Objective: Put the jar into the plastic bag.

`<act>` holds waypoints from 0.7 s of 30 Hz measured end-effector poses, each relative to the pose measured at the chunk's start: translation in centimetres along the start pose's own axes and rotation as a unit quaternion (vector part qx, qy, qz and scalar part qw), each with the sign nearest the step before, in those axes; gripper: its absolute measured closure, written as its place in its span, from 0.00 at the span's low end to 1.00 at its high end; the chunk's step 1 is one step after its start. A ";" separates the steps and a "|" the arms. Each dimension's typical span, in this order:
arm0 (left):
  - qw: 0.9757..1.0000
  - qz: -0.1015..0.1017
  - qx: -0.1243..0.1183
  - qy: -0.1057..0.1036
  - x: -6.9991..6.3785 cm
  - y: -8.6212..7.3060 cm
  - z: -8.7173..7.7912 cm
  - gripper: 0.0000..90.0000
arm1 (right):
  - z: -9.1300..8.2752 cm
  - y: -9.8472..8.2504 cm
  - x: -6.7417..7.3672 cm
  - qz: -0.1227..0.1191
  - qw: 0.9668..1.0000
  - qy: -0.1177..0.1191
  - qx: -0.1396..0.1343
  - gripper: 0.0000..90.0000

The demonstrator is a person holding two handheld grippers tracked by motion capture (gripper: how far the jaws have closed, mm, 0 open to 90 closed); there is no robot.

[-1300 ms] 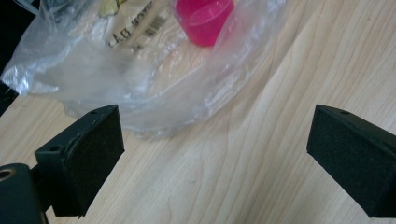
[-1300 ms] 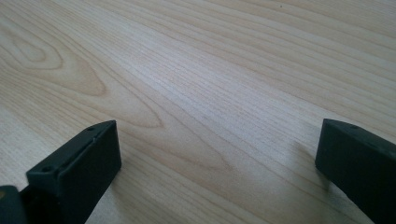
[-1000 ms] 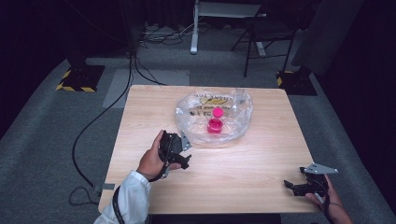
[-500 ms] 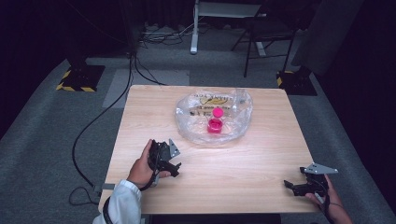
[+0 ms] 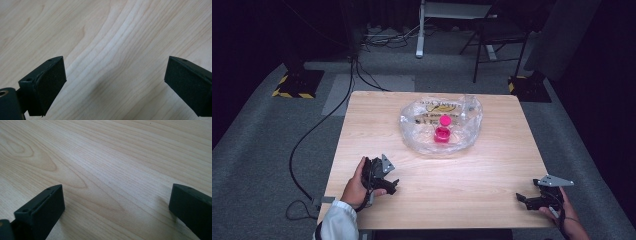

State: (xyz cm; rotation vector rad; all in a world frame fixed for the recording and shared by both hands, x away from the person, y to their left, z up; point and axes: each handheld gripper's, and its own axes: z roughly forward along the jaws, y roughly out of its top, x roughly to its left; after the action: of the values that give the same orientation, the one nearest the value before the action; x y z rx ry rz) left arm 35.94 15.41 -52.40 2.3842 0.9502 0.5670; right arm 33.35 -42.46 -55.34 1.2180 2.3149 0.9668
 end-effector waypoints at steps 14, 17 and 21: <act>0.997 -0.071 -0.004 -0.021 0.9 -4.0 -0.7 0.04 | 0.0 0.0 0.0 -0.001 1.000 0.000 0.000 0.00; 0.995 -0.092 -0.012 -0.031 1.0 -4.7 -0.8 0.03 | 0.0 0.0 0.0 -0.001 1.000 0.000 0.000 0.00; 0.993 -0.107 -0.017 -0.036 1.3 -5.5 -1.0 0.01 | 0.0 0.0 0.0 -0.001 1.000 0.000 0.000 0.00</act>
State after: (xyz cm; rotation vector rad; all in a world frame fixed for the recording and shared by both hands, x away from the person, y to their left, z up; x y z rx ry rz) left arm 33.53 20.09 -54.64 2.2196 1.1372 0.4099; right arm 33.34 -42.48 -55.34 1.2157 2.3162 0.9672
